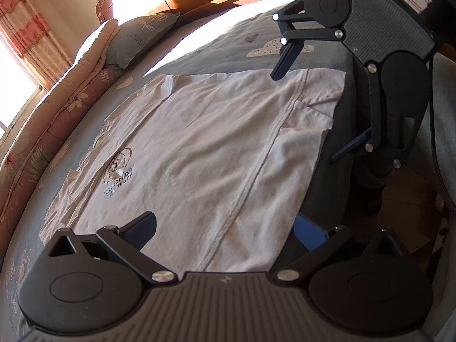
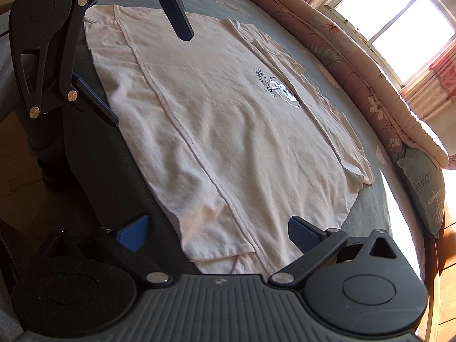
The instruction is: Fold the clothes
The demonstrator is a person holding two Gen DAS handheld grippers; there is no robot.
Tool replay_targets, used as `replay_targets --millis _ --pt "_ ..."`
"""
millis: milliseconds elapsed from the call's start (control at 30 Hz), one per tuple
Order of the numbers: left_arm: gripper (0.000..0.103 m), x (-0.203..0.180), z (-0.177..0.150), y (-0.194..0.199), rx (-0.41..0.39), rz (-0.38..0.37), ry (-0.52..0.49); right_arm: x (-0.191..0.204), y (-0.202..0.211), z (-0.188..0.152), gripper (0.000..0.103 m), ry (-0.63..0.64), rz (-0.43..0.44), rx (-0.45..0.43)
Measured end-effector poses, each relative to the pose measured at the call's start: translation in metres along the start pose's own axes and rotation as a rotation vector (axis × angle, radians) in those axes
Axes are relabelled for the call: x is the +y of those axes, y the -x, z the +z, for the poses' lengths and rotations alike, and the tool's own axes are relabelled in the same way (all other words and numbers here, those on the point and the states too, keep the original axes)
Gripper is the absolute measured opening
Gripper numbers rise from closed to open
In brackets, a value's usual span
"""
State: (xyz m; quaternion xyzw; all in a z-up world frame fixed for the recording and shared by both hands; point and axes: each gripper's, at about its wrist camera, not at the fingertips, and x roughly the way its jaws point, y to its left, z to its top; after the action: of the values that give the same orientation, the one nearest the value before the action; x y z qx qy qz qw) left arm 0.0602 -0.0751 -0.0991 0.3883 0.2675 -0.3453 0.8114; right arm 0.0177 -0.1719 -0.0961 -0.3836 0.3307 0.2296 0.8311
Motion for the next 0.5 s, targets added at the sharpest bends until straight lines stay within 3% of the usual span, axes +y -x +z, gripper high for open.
replay_targets --millis 500 --pt "0.102 -0.0057 0.0102 -0.0065 -0.01 -0.043 0.005 -0.0054 0.0041 -0.0023 0.103 0.02 -0.067 -0.034"
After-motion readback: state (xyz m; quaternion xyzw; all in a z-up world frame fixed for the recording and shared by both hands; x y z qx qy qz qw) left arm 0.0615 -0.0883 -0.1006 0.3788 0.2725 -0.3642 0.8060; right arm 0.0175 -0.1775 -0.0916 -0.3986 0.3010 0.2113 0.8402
